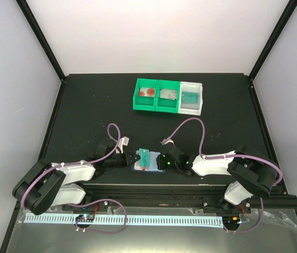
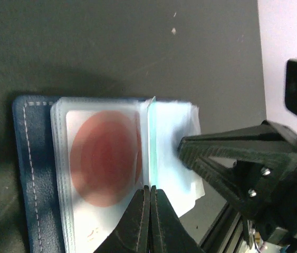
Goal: Take the credit cards out of the card holder
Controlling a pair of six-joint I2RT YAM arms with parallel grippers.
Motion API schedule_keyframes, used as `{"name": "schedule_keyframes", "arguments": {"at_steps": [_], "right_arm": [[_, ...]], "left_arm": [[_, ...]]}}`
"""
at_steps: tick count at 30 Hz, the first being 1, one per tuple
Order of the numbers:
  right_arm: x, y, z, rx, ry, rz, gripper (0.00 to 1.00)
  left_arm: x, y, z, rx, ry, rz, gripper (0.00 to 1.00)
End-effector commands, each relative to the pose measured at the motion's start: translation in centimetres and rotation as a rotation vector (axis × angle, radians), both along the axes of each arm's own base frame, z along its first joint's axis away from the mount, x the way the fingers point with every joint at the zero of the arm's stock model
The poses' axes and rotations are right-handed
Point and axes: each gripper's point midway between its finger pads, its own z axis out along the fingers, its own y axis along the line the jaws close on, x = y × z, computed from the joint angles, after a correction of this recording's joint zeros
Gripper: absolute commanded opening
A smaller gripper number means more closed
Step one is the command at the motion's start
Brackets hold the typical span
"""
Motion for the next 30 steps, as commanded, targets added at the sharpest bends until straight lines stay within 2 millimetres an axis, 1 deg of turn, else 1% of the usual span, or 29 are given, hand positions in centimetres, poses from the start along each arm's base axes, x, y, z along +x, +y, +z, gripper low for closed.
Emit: {"name": "schedule_keyframes", "arguments": {"at_steps": [1, 3, 6, 10, 12, 16, 20, 22, 26, 28, 30], "right_arm": [[-0.8, -1.5, -1.9, -0.085, 0.048, -0.003, 0.08], [-0.7, -1.0, -1.4, -0.067, 0.043, 0.005, 0.08], [-0.5, -0.1, 0.0, -0.005, 0.015, 0.021, 0.08], [-0.8, 1.0, 2.3, 0.128, -0.011, 0.044, 0.14], [-1.1, 2.0, 4.4, 0.233, -0.027, 0.068, 0.17], [-2.0, 3.8, 9.7, 0.477, -0.069, 0.126, 0.27], [-3.1, 4.9, 14.0, 0.676, -0.068, 0.183, 0.43], [-3.5, 5.2, 15.4, 0.75, -0.057, 0.192, 0.49], [-4.1, 6.0, 17.4, 0.856, -0.025, 0.229, 0.57], [-4.0, 6.7, 17.5, 0.872, 0.008, 0.235, 0.61], [-4.2, 7.1, 17.8, 0.9, 0.03, 0.247, 0.63]], "left_arm": [[0.8, 1.4, 0.9, 0.043, -0.064, 0.066, 0.02], [1.0, 2.0, 1.4, 0.054, -0.089, 0.097, 0.02], [1.0, 2.8, 2.6, 0.041, -0.131, 0.14, 0.02], [0.9, 3.5, 4.9, -0.003, -0.194, 0.186, 0.02], [0.8, 3.6, 6.4, -0.044, -0.221, 0.201, 0.02], [0.3, 3.8, 9.8, -0.152, -0.276, 0.222, 0.02], [-0.4, 3.7, 11.7, -0.238, -0.286, 0.22, 0.01], [-0.8, 3.6, 12.4, -0.274, -0.286, 0.209, 0.02], [-1.6, 3.1, 14.0, -0.348, -0.287, 0.171, 0.02], [-1.9, 2.9, 14.4, -0.379, -0.281, 0.158, 0.02], [-2.2, 2.7, 14.7, -0.416, -0.266, 0.151, 0.02]]}}
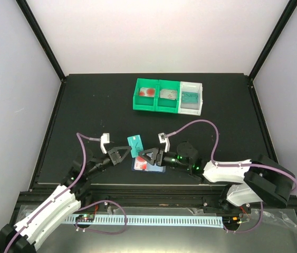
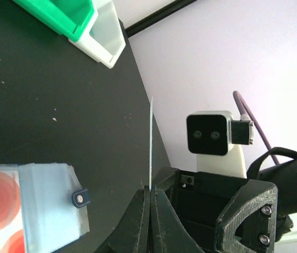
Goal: Take the credit cards out of the card holder
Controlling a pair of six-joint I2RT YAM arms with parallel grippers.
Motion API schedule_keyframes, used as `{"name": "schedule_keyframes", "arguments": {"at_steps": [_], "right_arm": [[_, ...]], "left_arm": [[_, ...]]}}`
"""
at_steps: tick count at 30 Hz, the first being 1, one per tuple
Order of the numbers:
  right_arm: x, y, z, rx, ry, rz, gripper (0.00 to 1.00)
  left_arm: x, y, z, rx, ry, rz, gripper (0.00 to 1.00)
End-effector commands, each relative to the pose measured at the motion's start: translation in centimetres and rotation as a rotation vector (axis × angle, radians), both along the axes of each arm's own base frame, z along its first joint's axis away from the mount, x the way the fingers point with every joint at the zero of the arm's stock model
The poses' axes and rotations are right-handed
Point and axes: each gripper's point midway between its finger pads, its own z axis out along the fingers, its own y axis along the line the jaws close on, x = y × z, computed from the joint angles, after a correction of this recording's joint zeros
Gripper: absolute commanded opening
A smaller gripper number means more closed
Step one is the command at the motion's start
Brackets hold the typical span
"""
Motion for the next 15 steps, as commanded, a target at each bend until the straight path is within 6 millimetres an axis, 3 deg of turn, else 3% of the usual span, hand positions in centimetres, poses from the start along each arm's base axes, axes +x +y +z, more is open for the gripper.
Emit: {"name": "schedule_keyframes", "arguments": {"at_steps": [1, 5, 15], "right_arm": [[-0.67, 1.42, 2.98, 0.146, 0.021, 0.071, 0.63], [-0.72, 1.71, 2.76, 0.152, 0.02, 0.083, 0.58], [-1.03, 2.01, 2.8, 0.164, 0.001, 0.112, 0.11]], "left_arm": [[-0.98, -0.57, 1.3, -0.103, 0.014, -0.06, 0.01], [-1.34, -0.61, 1.19, -0.114, 0.019, -0.073, 0.02], [-1.65, -0.39, 0.84, -0.12, 0.02, -0.07, 0.02]]}}
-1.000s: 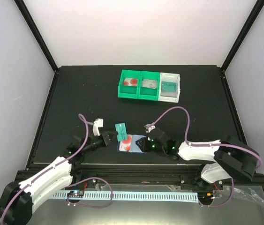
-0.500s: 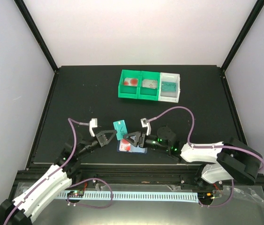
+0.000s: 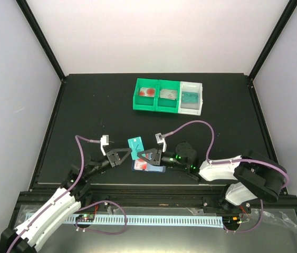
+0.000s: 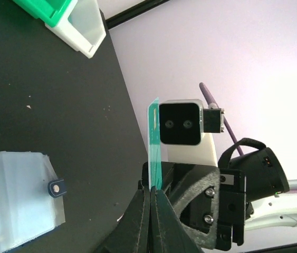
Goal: Take the credit cards out of the card holder
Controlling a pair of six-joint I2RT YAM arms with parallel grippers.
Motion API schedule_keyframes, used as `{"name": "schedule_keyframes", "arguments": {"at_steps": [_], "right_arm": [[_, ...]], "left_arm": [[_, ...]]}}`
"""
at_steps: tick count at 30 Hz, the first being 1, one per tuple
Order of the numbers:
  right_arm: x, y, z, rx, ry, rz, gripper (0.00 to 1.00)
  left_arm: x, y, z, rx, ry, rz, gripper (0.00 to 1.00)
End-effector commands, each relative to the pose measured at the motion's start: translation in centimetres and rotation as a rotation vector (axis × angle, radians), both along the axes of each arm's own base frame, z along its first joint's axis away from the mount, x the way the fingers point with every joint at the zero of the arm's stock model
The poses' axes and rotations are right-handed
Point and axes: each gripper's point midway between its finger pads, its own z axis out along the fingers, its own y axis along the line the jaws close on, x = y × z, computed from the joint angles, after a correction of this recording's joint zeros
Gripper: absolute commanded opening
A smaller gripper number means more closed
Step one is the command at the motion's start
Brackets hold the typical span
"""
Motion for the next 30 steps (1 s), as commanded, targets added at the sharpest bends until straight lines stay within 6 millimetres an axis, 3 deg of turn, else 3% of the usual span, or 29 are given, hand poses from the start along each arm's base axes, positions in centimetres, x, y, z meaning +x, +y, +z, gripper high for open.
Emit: {"name": "schedule_keyframes", "arguments": {"at_steps": [1, 4, 10, 14, 21, 30], "right_arm": [[-0.3, 0.4, 2.3, 0.075, -0.062, 0.032, 0.06], [-0.8, 0.1, 2.2, 0.067, -0.097, 0.045, 0.01], [-2.7, -0.7, 1.9, -0.033, -0.208, 0.137, 0.01], [-4.8, -1.5, 1.4, -0.096, -0.276, 0.248, 0.01], [-8.7, -2.9, 1.3, -0.142, -0.379, 0.485, 0.01], [-9.6, -3.2, 2.9, -0.127, -0.435, 0.544, 0.01]], "left_arm": [[-0.4, 0.0, 0.5, -0.021, -0.014, -0.015, 0.01], [-0.5, 0.0, 0.7, -0.014, -0.022, -0.016, 0.08], [-1.5, 0.3, 0.8, 0.099, -0.078, -0.045, 0.45], [-2.9, 0.2, 1.5, 0.176, -0.155, -0.113, 0.54], [-6.1, -0.7, 3.7, 0.229, -0.247, -0.316, 0.57], [-8.2, -1.5, 4.6, 0.258, -0.295, -0.486, 0.47]]}}
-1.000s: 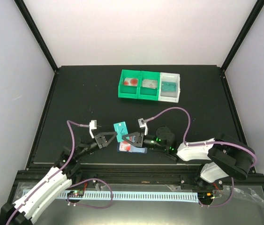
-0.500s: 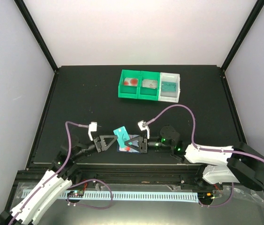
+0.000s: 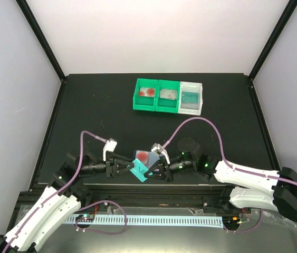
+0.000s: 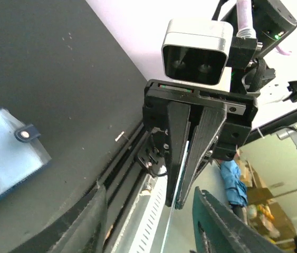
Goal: Take the credit cards out of the card holder
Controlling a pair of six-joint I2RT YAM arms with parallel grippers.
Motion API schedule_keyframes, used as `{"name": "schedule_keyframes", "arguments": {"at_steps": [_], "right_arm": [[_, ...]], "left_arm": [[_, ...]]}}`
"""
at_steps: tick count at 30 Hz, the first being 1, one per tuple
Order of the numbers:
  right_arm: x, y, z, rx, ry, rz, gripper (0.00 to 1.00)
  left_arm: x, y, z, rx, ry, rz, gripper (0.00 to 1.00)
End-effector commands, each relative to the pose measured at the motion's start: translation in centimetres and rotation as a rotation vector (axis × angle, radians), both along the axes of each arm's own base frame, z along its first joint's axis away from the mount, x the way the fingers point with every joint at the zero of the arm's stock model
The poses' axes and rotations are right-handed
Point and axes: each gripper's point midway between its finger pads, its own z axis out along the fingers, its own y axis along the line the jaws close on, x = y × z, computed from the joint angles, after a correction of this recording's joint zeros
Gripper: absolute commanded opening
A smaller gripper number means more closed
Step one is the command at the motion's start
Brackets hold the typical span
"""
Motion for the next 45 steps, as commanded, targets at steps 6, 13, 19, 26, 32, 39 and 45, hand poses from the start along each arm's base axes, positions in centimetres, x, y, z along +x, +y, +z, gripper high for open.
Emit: {"name": "schedule_keyframes", "arguments": {"at_steps": [6, 13, 19, 26, 32, 39, 45], "right_arm": [[-0.7, -0.1, 0.6, 0.005, -0.034, 0.057, 0.04], [0.9, -0.3, 1.2, 0.023, -0.017, -0.077, 0.16], [2.2, -0.4, 2.8, 0.126, 0.075, -0.193, 0.4], [3.5, -0.2, 4.3, 0.225, 0.17, -0.271, 0.49], [4.8, 0.2, 5.2, 0.314, 0.296, -0.326, 0.39], [5.6, 1.3, 5.0, 0.351, 0.361, -0.323, 0.23], [6.2, 1.1, 4.6, 0.37, 0.39, -0.359, 0.15]], "left_arm": [[-2.1, -0.5, 0.6, 0.016, -0.043, -0.159, 0.06], [-1.5, -0.9, 0.7, -0.023, -0.026, -0.151, 0.02], [0.5, -0.7, 1.6, -0.082, -0.03, -0.025, 0.02], [2.9, 0.1, 2.6, -0.182, 0.014, 0.146, 0.01], [4.6, 1.5, 4.4, -0.268, -0.02, 0.292, 0.02], [5.5, 2.1, 4.4, -0.298, -0.013, 0.356, 0.02], [5.7, 2.0, 4.1, -0.293, -0.007, 0.358, 0.02]]}}
